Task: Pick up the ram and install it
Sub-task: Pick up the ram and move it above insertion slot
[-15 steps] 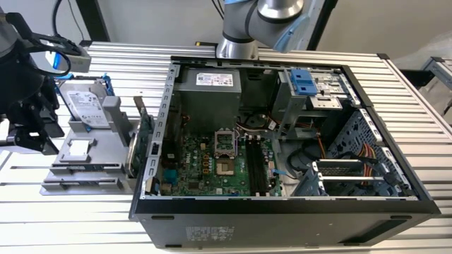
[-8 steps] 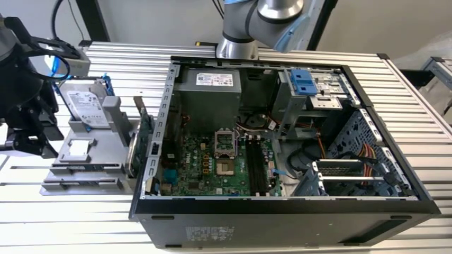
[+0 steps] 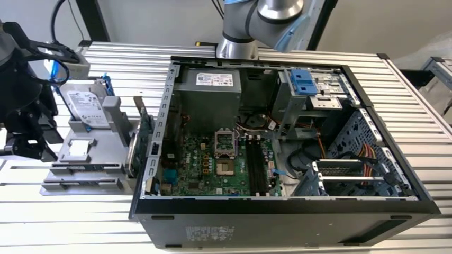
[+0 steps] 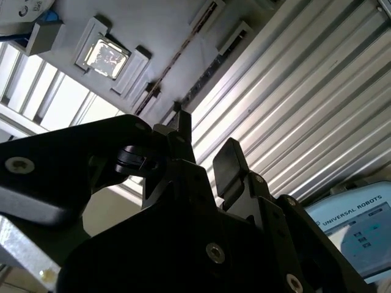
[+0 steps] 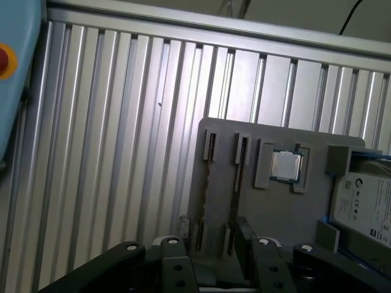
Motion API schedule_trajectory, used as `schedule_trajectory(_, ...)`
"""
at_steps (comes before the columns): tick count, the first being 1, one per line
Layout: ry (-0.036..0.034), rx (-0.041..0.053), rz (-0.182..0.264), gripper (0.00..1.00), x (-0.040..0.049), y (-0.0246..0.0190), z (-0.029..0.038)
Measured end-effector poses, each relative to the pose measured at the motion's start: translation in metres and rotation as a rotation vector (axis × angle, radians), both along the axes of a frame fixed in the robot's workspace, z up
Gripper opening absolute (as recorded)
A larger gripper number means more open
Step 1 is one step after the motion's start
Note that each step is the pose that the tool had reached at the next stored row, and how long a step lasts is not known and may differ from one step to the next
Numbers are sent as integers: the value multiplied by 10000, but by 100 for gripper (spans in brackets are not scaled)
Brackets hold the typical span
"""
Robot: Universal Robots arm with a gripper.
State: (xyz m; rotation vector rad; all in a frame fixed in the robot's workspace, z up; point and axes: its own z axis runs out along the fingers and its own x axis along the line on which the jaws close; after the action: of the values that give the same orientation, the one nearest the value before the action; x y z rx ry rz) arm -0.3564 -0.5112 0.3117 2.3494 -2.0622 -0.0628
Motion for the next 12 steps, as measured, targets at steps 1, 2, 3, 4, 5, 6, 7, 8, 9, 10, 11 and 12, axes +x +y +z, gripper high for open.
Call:
schedule_trajectory(1, 0, 0, 0, 100, 0, -5, -4)
schedule_trajectory(2, 0, 0, 0, 100, 0, -10, -8)
schedule_trajectory(3, -1, 1, -1, 100, 0, -14, -13)
schedule_trajectory(4, -2, 2, -1, 100, 0, -17, -18)
schedule_trajectory(5, -2, 2, -1, 100, 0, -20, -22)
schedule_trajectory(6, -2, 2, 0, 100, 0, -23, -26)
schedule_trajectory(7, 0, 0, 0, 100, 0, -25, -28)
schedule_trajectory(8, 0, -1, 0, 100, 0, -26, -32)
schedule_trajectory(9, 2, -2, -1, 100, -1, -27, -35)
schedule_trajectory(10, 2, -2, -1, 100, 0, -28, -37)
schedule_trajectory(11, 1, -1, 0, 100, 0, -28, -39)
schedule_trajectory(12, 0, 0, 0, 100, 0, -29, -42)
